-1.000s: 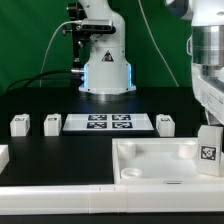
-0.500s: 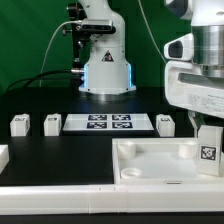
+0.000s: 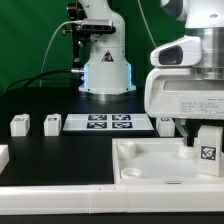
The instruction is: Assemble one leg
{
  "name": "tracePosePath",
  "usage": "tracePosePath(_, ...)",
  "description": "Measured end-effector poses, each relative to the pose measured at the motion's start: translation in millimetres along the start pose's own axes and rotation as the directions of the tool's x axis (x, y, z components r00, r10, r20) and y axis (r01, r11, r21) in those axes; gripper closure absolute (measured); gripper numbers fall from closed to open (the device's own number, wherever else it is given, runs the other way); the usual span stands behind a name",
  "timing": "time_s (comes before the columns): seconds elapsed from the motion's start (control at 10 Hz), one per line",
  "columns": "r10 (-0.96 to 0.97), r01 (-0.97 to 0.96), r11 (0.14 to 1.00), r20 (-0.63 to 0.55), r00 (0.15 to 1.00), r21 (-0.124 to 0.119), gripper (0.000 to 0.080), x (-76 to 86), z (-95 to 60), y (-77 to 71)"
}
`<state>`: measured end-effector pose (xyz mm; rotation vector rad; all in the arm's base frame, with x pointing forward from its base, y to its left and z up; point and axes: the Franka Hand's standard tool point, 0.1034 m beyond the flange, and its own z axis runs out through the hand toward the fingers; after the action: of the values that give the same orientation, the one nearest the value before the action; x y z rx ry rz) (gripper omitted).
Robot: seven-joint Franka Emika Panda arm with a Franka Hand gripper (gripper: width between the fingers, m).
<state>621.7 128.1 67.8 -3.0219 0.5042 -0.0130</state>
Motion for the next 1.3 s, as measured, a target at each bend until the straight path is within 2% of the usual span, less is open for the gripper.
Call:
tracePosePath(0.2, 0.002, -0.002, 1.0, 0.0, 1.0, 0.0, 0.015, 0.0, 0.0, 0.0)
tracePosePath(0.4, 0.002, -0.002, 1.0, 0.0, 1.0, 0.0, 0.0422, 0.0, 0.0, 0.1)
tracePosePath(0.5, 0.003, -0.003, 1.0, 0.0, 1.0, -0.004, 0.0422, 0.8, 0.3, 3.0)
tracePosePath(0.6, 0.006, -0.006, 1.0, -0.001, 1.0, -0.005, 0.0501, 1.7, 0.3, 4.7)
tracePosePath(1.1, 0.056, -0.056, 0.998, 0.0, 0.998, -0.002, 0.0501, 1.2, 0.4, 3.7)
tracePosePath(1.3, 0.301, -0.301, 0.953, 0.001, 0.953, 0.0, 0.0501, 0.6, 0.5, 2.6)
